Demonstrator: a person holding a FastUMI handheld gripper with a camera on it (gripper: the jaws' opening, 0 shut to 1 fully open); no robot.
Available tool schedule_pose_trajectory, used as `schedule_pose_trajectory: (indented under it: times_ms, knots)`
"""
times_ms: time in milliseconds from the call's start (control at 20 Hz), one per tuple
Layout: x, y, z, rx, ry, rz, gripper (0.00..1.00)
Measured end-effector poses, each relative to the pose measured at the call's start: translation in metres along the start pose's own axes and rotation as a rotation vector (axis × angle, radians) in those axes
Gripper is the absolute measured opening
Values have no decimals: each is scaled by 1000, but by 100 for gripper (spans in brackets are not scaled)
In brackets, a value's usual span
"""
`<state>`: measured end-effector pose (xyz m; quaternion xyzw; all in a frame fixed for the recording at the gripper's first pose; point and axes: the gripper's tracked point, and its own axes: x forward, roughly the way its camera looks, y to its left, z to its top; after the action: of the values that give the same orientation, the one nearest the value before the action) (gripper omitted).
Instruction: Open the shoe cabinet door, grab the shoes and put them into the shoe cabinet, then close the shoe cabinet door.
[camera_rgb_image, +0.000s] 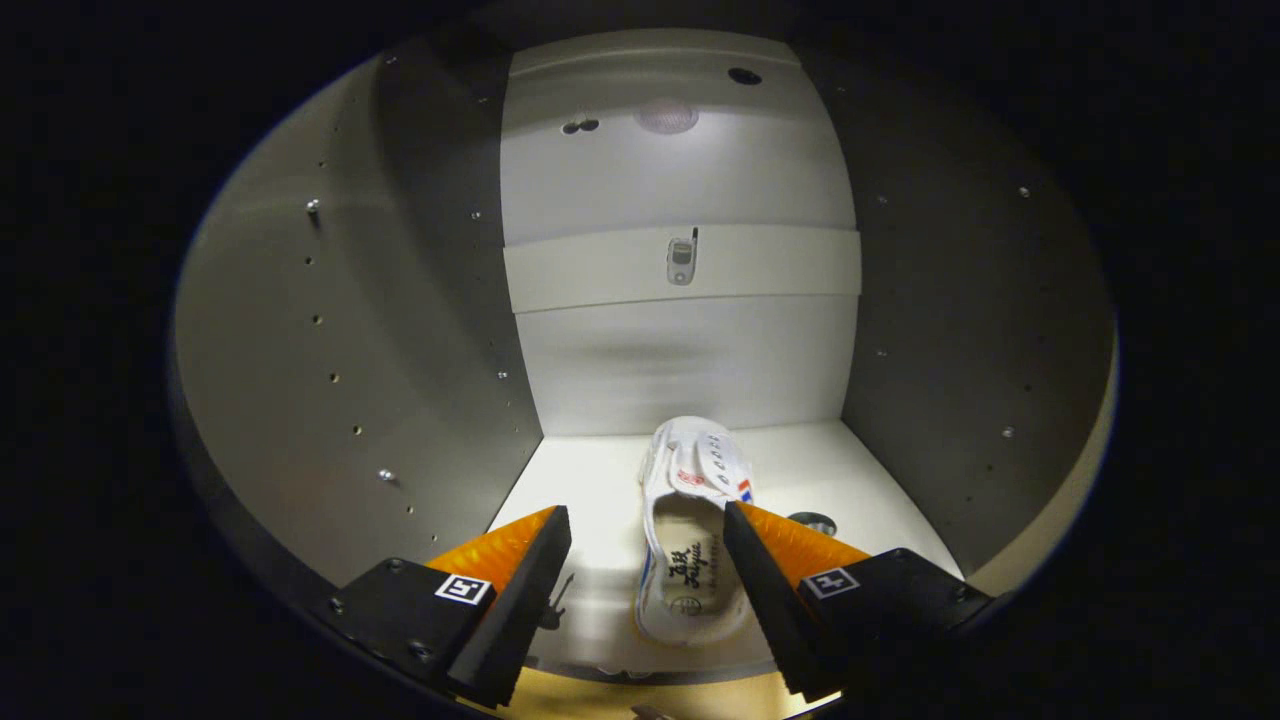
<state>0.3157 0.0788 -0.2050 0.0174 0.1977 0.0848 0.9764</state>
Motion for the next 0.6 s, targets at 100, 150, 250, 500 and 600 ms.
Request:
schedule_pose_trajectory:
  times_ms: [100, 150, 250, 500, 600]
  knots:
    - [-21, -1, 1, -2, -15, -14, 99]
    - [-33, -1, 1, -5, -26, -22, 98]
    - [-66, 0, 1, -4, -52, -35, 99]
    - [-161, 8, 9, 16, -138, -66, 98]
    - [-202, 11, 15, 27, -173, -74, 98]
